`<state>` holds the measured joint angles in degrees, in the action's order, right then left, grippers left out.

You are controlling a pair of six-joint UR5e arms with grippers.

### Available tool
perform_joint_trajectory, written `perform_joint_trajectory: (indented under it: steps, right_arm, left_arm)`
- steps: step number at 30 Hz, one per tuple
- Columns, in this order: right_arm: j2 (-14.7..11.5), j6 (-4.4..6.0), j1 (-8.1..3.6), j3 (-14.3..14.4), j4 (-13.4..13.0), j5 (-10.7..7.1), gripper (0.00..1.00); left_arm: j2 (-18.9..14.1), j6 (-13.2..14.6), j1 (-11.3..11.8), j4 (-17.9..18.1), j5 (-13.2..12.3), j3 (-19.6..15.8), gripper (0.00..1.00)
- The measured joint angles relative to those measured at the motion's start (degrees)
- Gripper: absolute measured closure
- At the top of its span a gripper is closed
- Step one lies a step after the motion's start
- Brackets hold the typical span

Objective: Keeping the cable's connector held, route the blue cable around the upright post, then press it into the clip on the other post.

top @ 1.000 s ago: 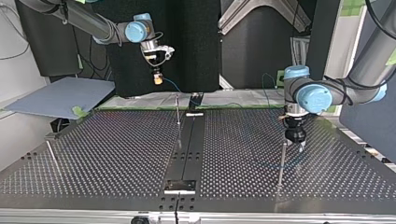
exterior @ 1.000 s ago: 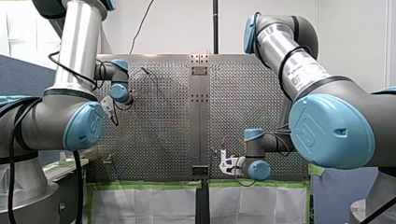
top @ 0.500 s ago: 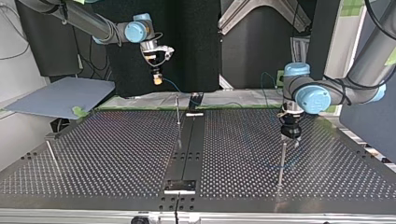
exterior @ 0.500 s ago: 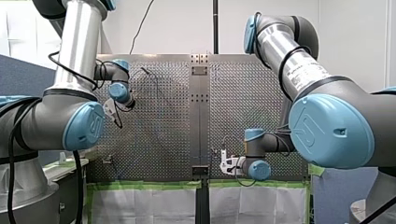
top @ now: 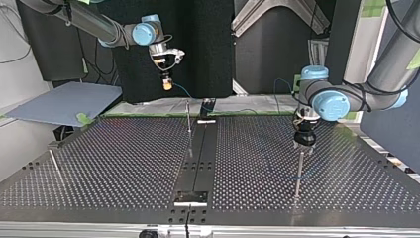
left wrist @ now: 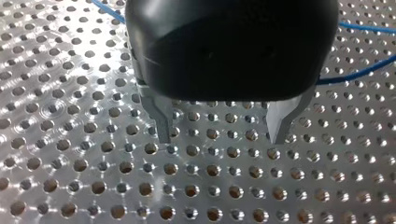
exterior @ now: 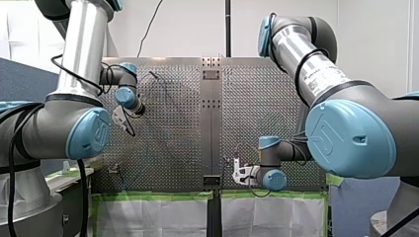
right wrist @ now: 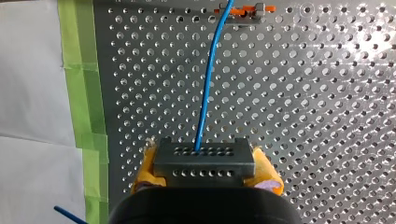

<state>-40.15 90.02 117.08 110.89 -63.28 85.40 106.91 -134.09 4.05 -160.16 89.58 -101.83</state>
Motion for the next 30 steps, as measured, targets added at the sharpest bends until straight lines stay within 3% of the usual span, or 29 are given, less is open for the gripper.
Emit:
perform_joint_trajectory:
  steps: [5, 10, 18, 30]
  right_arm:
    - [0.0, 0.0, 0.0, 0.0, -0.1, -0.02, 1.0]
    - [0.0, 0.0, -0.01, 0.0, -0.3, -0.02, 1.0]
    - [0.0, 0.0, 0.01, 0.0, -0.3, 0.02, 1.0]
    - [0.0, 0.0, 0.12, 0.0, -0.1, -0.05, 1.0]
  left_arm:
    - [0.0, -2.0, 0.0, -2.0, -0.2, 0.0, 0.0]
    - [0.0, -1.9, -0.1, -2.6, -1.3, 0.0, 0.0]
    - [0.6, -0.3, -0.8, -1.9, -1.8, -1.7, 0.0]
    - [6.1, 3.9, -2.9, -2.2, 0.5, -2.4, 0.0]
